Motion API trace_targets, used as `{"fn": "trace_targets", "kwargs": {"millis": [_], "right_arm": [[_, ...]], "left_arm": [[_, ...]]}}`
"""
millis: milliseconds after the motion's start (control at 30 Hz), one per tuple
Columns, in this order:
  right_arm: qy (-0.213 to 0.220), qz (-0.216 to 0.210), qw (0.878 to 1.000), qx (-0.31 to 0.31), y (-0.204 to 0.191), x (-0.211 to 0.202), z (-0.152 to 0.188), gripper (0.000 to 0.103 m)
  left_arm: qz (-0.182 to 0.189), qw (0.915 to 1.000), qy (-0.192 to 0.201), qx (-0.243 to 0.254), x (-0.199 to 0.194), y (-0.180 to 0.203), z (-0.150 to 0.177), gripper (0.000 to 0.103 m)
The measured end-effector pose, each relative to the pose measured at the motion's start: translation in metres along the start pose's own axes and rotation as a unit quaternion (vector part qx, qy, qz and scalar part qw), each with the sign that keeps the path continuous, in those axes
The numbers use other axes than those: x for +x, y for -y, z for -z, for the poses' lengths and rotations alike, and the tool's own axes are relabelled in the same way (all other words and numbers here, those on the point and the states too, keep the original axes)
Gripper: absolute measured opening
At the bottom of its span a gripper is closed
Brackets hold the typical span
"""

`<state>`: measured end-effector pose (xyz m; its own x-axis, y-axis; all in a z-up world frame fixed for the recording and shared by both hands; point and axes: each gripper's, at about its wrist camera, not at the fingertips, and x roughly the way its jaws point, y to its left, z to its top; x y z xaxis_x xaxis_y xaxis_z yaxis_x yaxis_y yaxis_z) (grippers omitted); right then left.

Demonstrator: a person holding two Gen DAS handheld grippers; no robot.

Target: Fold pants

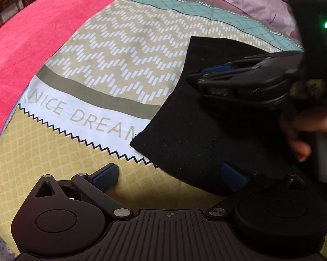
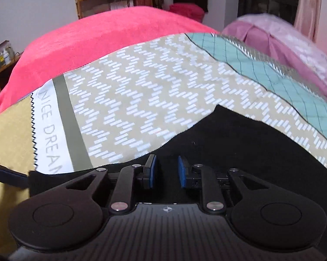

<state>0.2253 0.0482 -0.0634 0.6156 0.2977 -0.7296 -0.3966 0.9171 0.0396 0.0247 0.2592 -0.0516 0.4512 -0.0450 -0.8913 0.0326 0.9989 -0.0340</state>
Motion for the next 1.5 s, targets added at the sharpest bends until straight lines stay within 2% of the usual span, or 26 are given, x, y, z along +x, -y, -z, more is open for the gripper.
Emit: {"fn": "trace_targets", "kwargs": {"millis": [33, 100, 167, 233, 300, 333, 400, 467, 567, 633, 667, 700, 733, 767, 800, 900, 967, 1067, 1167, 1200, 1233, 1267, 1333, 1367, 1433, 1500], "right_arm": [[0.016, -0.001, 1.0, 0.007, 0.007, -0.018, 0.001, 0.029], [0.036, 0.026, 0.999, -0.004, 0.017, -0.042, 0.005, 0.041], [0.013, 0.05, 0.998, -0.019, 0.028, -0.035, 0.006, 0.041], [-0.014, 0.066, 0.998, -0.02, 0.039, -0.003, 0.005, 0.039], [0.031, 0.064, 0.997, -0.014, 0.042, 0.013, 0.001, 0.05], [0.033, 0.069, 0.997, -0.015, 0.04, 0.019, -0.003, 0.053], [0.027, 0.069, 0.997, 0.0, 0.038, 0.018, -0.007, 0.059], [0.016, 0.062, 0.998, 0.01, 0.038, 0.003, -0.003, 0.057], [0.036, 0.071, 0.996, 0.044, 0.045, -0.031, 0.011, 0.066], [0.013, 0.078, 0.995, 0.068, 0.055, -0.02, 0.014, 0.066], [0.004, 0.084, 0.994, 0.066, 0.058, -0.006, 0.014, 0.072], [0.031, 0.083, 0.995, 0.055, 0.057, 0.0, 0.012, 0.082], [0.022, 0.082, 0.995, 0.051, 0.056, 0.007, 0.006, 0.086], [0.02, 0.083, 0.995, 0.054, 0.053, 0.006, -0.002, 0.087], [0.026, 0.08, 0.995, 0.062, 0.054, 0.0, -0.006, 0.082], [0.06, 0.086, 0.989, 0.106, 0.072, -0.041, 0.002, 0.082], [0.064, 0.132, 0.981, 0.124, 0.088, -0.071, 0.02, 0.082], [0.044, 0.218, 0.96, 0.173, 0.113, -0.101, 0.054, 0.082], [-0.01, 0.243, 0.947, 0.208, 0.146, -0.089, 0.081, 0.082], [-0.038, 0.238, 0.945, 0.221, 0.161, -0.076, 0.086, 0.089], [-0.012, 0.219, 0.948, 0.232, 0.171, -0.074, 0.089, 0.095], [-0.001, 0.215, 0.949, 0.23, 0.179, -0.073, 0.086, 0.094], [-0.005, 0.236, 0.947, 0.217, 0.19, -0.079, 0.075, 0.083], [0.008, 0.243, 0.945, 0.219, 0.194, -0.093, 0.073, 0.082], [0.038, 0.247, 0.941, 0.226, 0.198, -0.122, 0.082, 0.087], [0.042, 0.27, 0.936, 0.223, 0.197, -0.14, 0.099, 0.089]], "left_arm": [[0.003, 1.0, 0.002, -0.001, 0.0, -0.001, 0.001, 0.103], [0.008, 0.9999, 0.008, -0.004, -0.001, -0.003, 0.003, 0.103], [0.008, 0.9998, 0.016, -0.001, -0.002, -0.002, 0.005, 0.103], [0.005, 0.9998, 0.02, -0.001, -0.003, -0.002, 0.007, 0.103], [0.004, 0.9998, 0.021, 0.0, -0.004, -0.002, 0.007, 0.103], [0.005, 0.9998, 0.021, 0.0, -0.004, -0.002, 0.008, 0.103], [0.005, 0.9998, 0.019, 0.0, -0.005, -0.002, 0.008, 0.103], [0.006, 0.9999, 0.015, 0.002, -0.005, -0.001, 0.006, 0.103], [0.018, 0.9998, 0.008, -0.001, -0.006, -0.006, 0.002, 0.103], [0.024, 0.9996, 0.002, -0.013, -0.009, -0.01, -0.001, 0.103], [0.027, 0.9995, 0.0, -0.016, -0.011, -0.011, -0.003, 0.103], [0.027, 0.9995, -0.001, -0.017, -0.014, -0.011, -0.005, 0.103], [0.024, 0.9996, 0.0, -0.014, -0.019, -0.01, -0.009, 0.103], [0.02, 0.9998, 0.005, -0.009, -0.024, -0.009, -0.013, 0.103], [0.017, 0.9998, 0.013, -0.002, -0.029, -0.006, -0.017, 0.103], [0.021, 0.9986, 0.038, 0.029, -0.038, 0.008, -0.041, 0.103], [0.031, 0.9969, 0.054, 0.048, -0.035, 0.022, -0.059, 0.103], [0.046, 0.9949, 0.067, 0.059, -0.017, 0.048, -0.086, 0.103], [0.066, 0.9946, 0.055, 0.059, 0.013, 0.076, -0.112, 0.103], [0.07, 0.9947, 0.046, 0.059, 0.025, 0.084, -0.119, 0.103], [0.068, 0.9952, 0.034, 0.061, 0.04, 0.094, -0.125, 0.103], [0.062, 0.9958, 0.022, 0.063, 0.054, 0.102, -0.129, 0.103], [0.031, 0.9971, -0.013, 0.069, 0.084, 0.113, -0.134, 0.103], [0.015, 0.9974, -0.017, 0.069, 0.092, 0.116, -0.134, 0.103], [0.014, 0.9974, -0.008, 0.07, 0.091, 0.115, -0.131, 0.103], [0.017, 0.9976, -0.007, 0.067, 0.091, 0.113, -0.131, 0.103]]}}
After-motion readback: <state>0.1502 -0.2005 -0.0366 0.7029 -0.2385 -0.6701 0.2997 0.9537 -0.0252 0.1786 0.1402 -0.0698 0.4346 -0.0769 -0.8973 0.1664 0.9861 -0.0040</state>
